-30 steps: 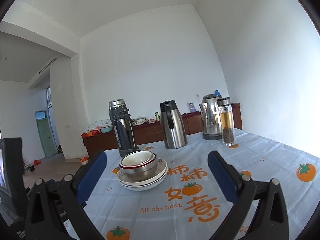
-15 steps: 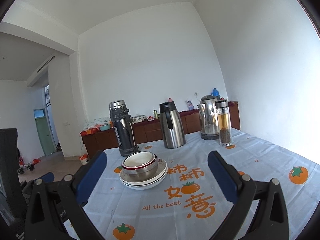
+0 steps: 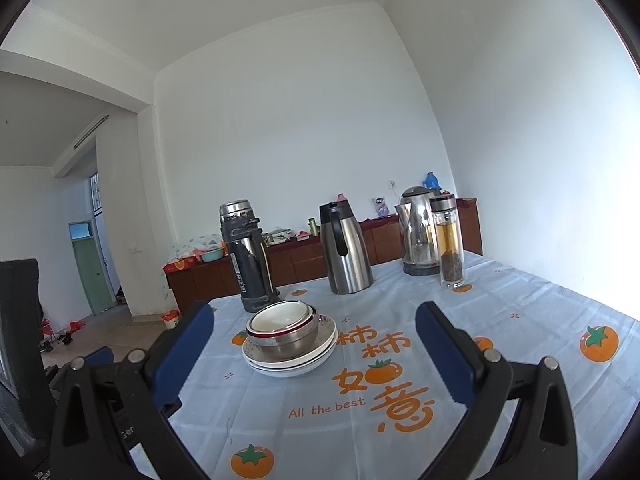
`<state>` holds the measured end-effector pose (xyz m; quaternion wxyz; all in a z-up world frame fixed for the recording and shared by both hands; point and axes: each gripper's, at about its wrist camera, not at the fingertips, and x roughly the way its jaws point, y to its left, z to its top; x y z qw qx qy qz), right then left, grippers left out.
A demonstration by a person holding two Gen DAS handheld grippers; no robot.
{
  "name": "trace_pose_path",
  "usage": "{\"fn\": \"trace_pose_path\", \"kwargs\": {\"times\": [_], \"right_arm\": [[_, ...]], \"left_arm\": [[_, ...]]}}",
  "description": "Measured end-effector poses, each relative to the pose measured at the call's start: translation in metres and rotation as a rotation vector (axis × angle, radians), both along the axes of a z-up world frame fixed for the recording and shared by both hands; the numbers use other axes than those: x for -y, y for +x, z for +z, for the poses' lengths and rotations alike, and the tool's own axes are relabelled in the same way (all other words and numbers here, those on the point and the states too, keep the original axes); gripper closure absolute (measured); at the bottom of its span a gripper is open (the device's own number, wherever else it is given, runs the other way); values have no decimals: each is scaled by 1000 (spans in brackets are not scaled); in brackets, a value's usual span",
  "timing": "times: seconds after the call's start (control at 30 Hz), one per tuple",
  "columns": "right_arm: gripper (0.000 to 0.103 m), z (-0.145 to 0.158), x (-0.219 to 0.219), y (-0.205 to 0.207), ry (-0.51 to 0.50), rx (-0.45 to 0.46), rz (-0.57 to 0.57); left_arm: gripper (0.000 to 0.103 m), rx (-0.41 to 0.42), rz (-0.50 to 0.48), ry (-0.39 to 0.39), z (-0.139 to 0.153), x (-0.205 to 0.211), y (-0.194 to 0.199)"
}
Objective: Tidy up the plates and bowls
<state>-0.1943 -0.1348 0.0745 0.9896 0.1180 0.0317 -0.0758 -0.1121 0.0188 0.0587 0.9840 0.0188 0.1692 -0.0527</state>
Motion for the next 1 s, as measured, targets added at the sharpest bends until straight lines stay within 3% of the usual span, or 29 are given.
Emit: {"fn": "trace_pose_path", "kwargs": {"times": [1.0], "right_arm": [[0, 6, -1, -4, -7, 14, -13]], "left_arm": [[23, -1, 6, 2, -2, 1, 2]]}}
